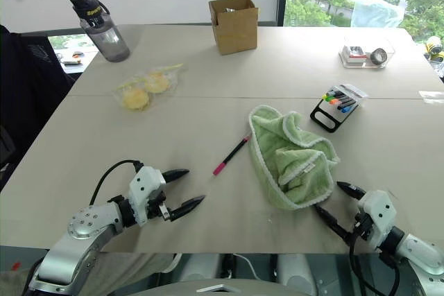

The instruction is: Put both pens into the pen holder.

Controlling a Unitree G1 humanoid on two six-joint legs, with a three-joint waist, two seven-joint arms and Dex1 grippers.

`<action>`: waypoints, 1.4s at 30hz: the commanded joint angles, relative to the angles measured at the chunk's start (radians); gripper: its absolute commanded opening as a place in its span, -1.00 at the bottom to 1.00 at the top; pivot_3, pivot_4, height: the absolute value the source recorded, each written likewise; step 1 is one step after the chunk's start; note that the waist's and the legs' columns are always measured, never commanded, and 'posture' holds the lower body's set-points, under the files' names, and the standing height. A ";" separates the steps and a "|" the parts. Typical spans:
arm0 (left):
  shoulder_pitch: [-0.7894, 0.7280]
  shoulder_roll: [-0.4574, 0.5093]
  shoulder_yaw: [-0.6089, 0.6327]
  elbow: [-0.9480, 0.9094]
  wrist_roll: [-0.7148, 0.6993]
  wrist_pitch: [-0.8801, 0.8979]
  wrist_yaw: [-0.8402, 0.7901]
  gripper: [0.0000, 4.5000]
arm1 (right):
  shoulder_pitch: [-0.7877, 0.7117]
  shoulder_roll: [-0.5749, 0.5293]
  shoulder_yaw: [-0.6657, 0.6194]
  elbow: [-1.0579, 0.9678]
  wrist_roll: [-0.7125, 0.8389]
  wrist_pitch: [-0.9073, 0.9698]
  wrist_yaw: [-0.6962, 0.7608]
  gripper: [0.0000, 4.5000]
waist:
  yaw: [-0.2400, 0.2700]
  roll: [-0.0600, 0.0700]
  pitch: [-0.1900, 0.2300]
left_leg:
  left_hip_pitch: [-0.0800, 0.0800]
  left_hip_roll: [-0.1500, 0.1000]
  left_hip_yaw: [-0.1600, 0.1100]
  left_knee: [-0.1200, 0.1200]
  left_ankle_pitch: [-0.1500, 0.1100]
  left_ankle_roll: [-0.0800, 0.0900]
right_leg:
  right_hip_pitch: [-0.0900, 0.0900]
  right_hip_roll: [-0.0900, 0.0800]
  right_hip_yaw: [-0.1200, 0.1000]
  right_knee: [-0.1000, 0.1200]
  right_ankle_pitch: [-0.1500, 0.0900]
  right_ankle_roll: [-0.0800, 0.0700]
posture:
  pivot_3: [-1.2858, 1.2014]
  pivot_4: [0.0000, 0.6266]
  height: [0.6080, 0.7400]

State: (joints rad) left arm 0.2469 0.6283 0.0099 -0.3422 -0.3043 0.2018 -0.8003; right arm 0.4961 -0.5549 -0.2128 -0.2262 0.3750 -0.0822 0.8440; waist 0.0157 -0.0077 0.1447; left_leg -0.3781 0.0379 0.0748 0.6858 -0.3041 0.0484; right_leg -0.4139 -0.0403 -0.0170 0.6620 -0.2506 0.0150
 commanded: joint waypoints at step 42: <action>-0.240 0.176 0.170 -0.088 -0.299 0.204 -0.242 1.00 | -0.292 -0.058 0.182 -0.214 -0.089 0.420 -0.223 0.78 | 0.000 -0.005 0.004 | -0.004 0.000 -0.001 0.000 0.000 -0.001 | -0.001 0.001 -0.002 -0.002 0.002 0.003 | 0.03 -0.52 0.93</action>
State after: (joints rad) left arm 0.0130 0.7957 0.1557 -0.3856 -0.5768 0.4046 -1.0308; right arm 0.1950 -0.6087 -0.0090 -0.4386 0.2967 0.3353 0.6295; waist 0.0153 -0.0129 0.1489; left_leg -0.3814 0.0374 0.0738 0.6858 -0.3038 0.0477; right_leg -0.4151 -0.0396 -0.0185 0.6597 -0.2487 0.0185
